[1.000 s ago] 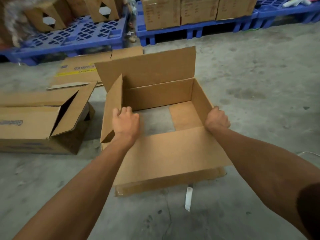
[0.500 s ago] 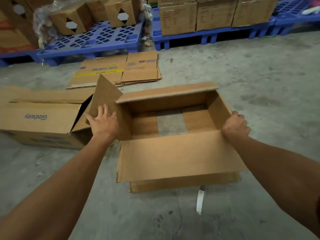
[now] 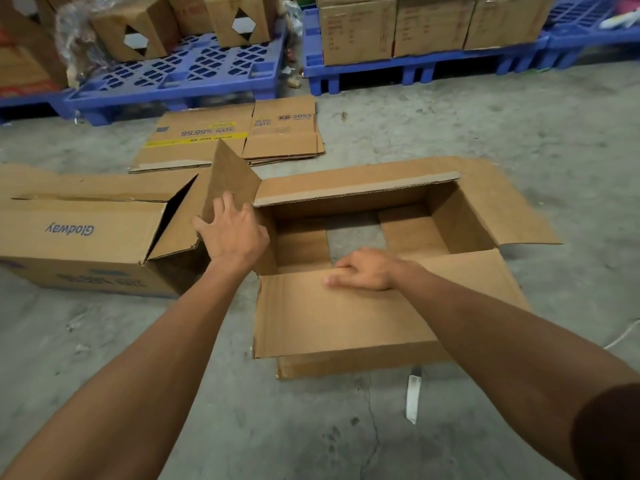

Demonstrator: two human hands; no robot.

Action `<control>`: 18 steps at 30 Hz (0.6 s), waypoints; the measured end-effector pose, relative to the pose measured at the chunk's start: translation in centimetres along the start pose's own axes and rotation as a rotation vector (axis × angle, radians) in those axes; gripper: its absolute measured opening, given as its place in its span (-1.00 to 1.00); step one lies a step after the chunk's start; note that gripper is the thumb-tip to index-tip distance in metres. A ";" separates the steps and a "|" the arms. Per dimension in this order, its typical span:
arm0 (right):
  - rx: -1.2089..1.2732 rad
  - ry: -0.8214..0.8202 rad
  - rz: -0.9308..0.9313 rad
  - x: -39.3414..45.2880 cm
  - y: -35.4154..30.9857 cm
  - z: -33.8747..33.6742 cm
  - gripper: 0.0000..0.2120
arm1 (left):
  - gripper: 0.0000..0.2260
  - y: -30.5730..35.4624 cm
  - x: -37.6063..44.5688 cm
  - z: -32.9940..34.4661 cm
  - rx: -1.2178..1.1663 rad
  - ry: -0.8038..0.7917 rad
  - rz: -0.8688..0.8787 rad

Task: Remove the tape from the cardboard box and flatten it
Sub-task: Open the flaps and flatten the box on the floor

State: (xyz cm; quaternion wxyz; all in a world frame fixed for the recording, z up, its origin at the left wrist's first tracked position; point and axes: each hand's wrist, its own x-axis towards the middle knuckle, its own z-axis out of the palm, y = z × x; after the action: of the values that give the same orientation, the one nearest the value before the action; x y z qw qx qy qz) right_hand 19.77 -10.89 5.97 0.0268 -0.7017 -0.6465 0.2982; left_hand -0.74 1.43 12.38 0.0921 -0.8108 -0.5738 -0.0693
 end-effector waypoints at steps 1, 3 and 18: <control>-0.029 -0.078 -0.024 0.2 -0.5 -0.1 -0.24 | -0.68 -0.5 -0.1 0.2 0.002 0.001 0.004; 0.039 -0.129 -0.054 0.0 -0.3 -0.7 -0.42 | -0.67 -1.3 -0.1 0.2 -0.035 0.016 0.011; 0.127 -0.301 0.074 -1.0 1.8 -1.4 -0.52 | -0.69 0.3 0.3 -0.1 -0.239 0.101 0.053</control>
State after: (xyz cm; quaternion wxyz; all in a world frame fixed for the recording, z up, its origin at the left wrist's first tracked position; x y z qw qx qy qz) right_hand 22.00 -11.64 6.81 -0.0371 -0.6695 -0.5968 0.4408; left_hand -0.34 1.62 12.55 0.0253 -0.8265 -0.5344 -0.1752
